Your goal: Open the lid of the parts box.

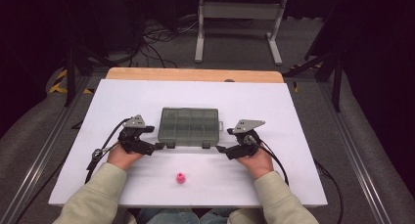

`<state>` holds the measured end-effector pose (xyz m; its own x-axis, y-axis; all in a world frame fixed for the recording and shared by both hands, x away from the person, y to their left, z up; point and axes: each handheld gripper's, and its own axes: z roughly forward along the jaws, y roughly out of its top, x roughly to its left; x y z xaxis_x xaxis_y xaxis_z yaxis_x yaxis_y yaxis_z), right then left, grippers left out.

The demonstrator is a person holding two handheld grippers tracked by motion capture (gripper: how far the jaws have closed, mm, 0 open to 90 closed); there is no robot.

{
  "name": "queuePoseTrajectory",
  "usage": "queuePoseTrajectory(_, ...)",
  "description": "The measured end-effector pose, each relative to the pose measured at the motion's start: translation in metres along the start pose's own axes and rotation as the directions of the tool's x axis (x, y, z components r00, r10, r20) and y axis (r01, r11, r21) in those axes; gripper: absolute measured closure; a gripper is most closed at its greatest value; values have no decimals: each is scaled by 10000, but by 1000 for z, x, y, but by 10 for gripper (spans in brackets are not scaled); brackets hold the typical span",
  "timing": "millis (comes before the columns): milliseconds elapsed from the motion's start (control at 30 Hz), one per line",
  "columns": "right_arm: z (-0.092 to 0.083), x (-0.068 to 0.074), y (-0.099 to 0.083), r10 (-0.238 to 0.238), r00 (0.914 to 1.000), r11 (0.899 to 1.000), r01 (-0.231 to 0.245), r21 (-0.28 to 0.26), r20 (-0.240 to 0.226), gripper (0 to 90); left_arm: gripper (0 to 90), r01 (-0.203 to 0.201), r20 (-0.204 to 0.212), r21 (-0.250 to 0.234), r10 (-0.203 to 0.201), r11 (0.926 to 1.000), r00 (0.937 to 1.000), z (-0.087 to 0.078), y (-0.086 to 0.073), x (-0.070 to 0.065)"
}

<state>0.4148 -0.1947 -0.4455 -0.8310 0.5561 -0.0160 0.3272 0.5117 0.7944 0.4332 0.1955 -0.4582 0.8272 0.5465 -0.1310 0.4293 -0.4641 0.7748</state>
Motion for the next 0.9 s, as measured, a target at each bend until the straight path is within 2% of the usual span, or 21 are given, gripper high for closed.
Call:
queuePoseTrajectory(100, 1, 1, -1, -9, 10000, 9999, 10, 126, -64, 215, 156, -38, -45, 102, 39, 9999, 10000, -1, -1, 0)
queuePoseTrajectory(200, 2, 1, -1, -29, 9999, 9998, 31, 205, -111, 224, 190, -285, -132, 335, 289, 9990, 9995, -2, -2, -3)
queuePoseTrajectory(400, 2, 2, -1, -63, 9998, 9997, 67, 218, -192, 260, 237, -460, -212, 365, 468, 9983, 9987, -4, -2, -4)
queuePoseTrajectory(600, -1, 4, 1, -223, 9995, 9997, 224, 28, -210, 436, 375, -796, -238, 390, 806, 9961, 9965, -7, -1, -7)
queuePoseTrajectory(633, -1, 4, 1, -223, 9995, 9997, 224, 28, -210, 436, 375, -809, -230, 388, 818, 9960, 9964, -7, -1, -7)
queuePoseTrajectory(667, 0, 5, 1, -256, 9994, 9997, 258, 44, -247, 476, 424, -803, -130, 431, 809, 9958, 9966, -8, -2, -7)
queuePoseTrajectory(733, 0, 5, 1, -284, 9993, 9996, 286, 72, -234, 490, 459, -786, -96, 453, 791, 9959, 9968, -8, -3, -7)
queuePoseTrajectory(900, 1, 4, 0, -307, 9991, 9994, 311, 158, -276, 570, 515, -859, -41, 488, 862, 9951, 9963, -8, -3, -6)
